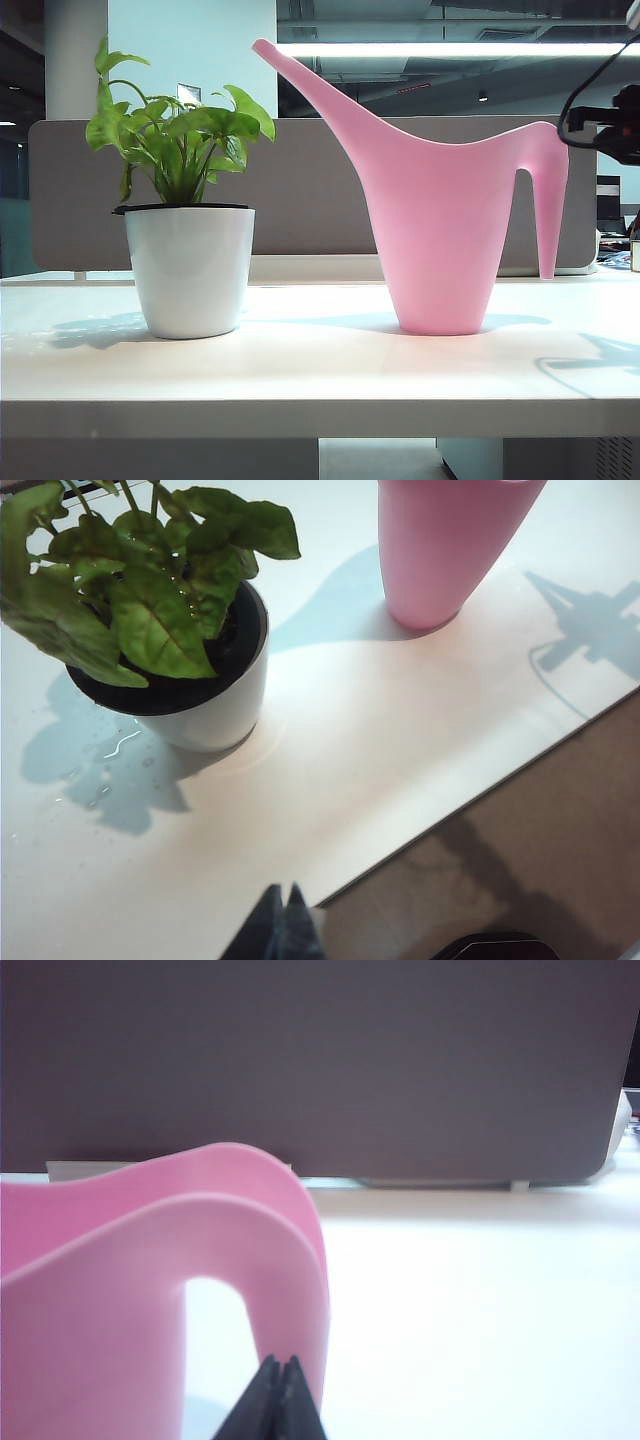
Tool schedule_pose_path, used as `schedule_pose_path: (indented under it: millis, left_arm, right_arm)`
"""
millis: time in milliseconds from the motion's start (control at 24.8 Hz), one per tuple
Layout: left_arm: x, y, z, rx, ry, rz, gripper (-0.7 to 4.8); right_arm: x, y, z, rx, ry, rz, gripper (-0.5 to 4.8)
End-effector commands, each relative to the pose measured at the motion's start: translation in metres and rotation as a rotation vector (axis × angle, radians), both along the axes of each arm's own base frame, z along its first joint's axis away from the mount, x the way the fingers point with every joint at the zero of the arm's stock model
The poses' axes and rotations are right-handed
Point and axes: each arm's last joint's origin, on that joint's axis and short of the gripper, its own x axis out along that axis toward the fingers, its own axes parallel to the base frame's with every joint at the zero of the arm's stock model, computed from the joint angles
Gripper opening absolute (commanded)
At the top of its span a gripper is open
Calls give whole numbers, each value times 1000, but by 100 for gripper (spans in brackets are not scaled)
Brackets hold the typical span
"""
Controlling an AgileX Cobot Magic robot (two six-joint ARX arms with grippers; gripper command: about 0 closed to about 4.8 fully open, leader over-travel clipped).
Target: Pick up the watering can from the table, water the potted plant, and put the can back.
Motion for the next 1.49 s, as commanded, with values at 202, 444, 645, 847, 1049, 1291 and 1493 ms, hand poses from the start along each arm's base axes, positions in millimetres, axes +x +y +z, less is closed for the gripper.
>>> schedule_pose_path:
  millis: [202,444,645,847,1049,1291,1493]
  left_arm:
    - [-1,1,2,-10,-13,1,-5]
    - [4,23,-1,-27,-13,177,-5]
    - [2,39,-33,-33,-34,312,-5]
    - [-5,42,-84,-13,26,324,-5]
    - [0,41,-111,-36,-22,328,-5]
    - [2,41,-133,-45,-46,326,-5]
    - [0,41,-175,-31,-4,327,-5]
  right_arm:
    - [-22,0,6,-4,99,39,-5]
    - [-53,-3,8,-4,102,41,-5]
    - [-71,-6,3,55,118,34,-5]
    - [-77,-6,2,104,146,32,-5]
    - [-78,-4,0,100,181,40,-5]
    - [-80,6,-2,91,205,101,-5]
    - [-83,16,-3,80,208,110,-5]
